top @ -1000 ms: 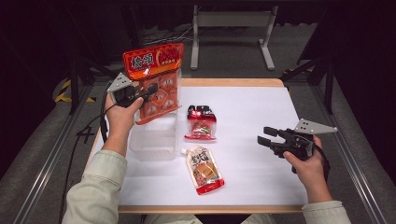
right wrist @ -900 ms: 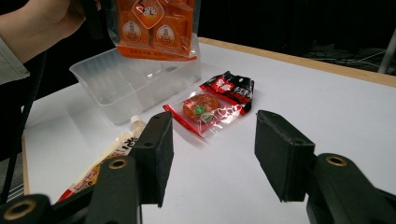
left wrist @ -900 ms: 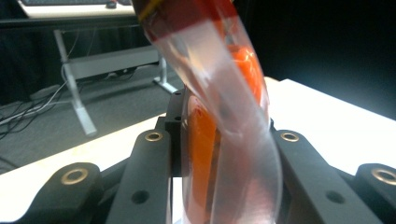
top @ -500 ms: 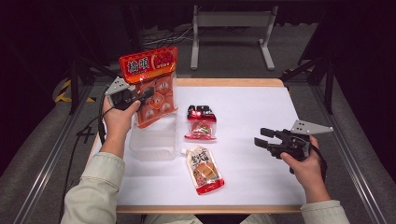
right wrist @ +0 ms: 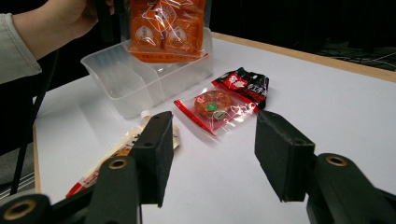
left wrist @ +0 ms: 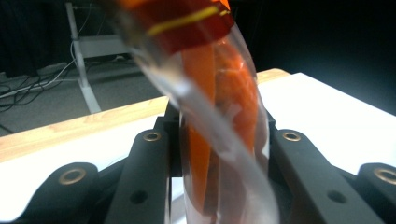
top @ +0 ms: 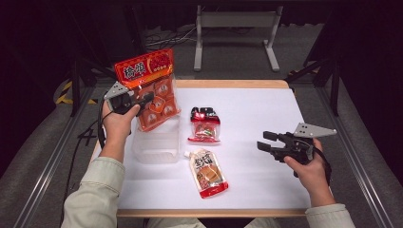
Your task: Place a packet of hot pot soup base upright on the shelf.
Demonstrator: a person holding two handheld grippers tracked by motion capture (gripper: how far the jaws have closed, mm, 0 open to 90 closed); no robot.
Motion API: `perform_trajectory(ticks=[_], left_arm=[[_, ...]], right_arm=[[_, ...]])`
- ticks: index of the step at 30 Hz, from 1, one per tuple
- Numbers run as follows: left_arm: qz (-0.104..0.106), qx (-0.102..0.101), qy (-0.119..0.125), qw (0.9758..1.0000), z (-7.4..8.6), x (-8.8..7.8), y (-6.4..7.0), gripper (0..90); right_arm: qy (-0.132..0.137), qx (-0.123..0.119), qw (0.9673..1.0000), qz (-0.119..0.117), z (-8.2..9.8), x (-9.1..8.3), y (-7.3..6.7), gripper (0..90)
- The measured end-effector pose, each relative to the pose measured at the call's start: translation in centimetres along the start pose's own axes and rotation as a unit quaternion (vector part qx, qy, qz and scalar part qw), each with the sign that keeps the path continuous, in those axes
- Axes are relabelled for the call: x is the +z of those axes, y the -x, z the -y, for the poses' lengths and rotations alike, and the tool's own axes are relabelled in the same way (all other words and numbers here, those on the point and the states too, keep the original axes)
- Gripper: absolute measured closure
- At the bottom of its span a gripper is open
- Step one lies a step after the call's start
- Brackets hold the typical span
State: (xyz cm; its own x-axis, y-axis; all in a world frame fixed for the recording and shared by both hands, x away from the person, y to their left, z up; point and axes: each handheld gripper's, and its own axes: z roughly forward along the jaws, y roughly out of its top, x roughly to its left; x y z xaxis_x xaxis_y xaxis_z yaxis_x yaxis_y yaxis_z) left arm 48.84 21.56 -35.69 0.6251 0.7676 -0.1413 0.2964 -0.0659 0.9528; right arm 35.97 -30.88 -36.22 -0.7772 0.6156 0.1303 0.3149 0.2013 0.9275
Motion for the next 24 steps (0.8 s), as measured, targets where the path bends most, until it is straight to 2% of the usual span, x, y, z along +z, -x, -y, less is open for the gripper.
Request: perform_trajectory(ticks=[3,5,6,7,10,12,17,21,24], left_arm=[[0.0,-0.001,0.002,1.0,0.3,-0.1,-0.2,68.7],[-0.001,0.013,-0.012,0.9998,0.3,-0.2,-0.1,68.5],[-0.011,0.038,-0.039,0.9984,0.4,0.0,0.2,68.9],[-0.015,0.066,-0.067,0.9955,0.6,0.4,0.5,68.9],[0.009,0.056,-0.06,0.9966,1.0,1.1,0.9,69.9],[0.011,0.06,-0.062,0.9962,0.9,1.3,1.1,69.9],[0.018,0.053,-0.085,0.9948,0.8,0.9,0.8,70.0],[0.034,0.029,-0.092,0.9948,1.4,0.5,0.3,69.9],[0.044,0.023,-0.108,0.9929,1.7,0.2,-0.1,69.6]], right_arm=[[0.0,0.0,1.0,0.0,0.0,0.0,0.0,47.8],[-0.001,-0.001,1.0,-0.001,0.0,0.1,0.0,47.8],[-0.001,-0.001,1.0,-0.002,0.0,0.1,0.0,47.8],[-0.001,-0.001,1.0,-0.001,0.0,0.2,-0.1,47.8],[-0.003,-0.001,1.0,-0.003,0.0,0.3,-0.1,47.7],[-0.003,-0.001,1.0,-0.003,0.0,0.2,-0.1,47.6],[-0.002,-0.002,1.0,-0.003,0.0,0.2,-0.1,47.5],[-0.002,-0.003,1.0,-0.003,0.0,0.1,-0.2,47.4],[-0.002,-0.003,1.0,-0.004,0.0,0.2,-0.3,47.3]])
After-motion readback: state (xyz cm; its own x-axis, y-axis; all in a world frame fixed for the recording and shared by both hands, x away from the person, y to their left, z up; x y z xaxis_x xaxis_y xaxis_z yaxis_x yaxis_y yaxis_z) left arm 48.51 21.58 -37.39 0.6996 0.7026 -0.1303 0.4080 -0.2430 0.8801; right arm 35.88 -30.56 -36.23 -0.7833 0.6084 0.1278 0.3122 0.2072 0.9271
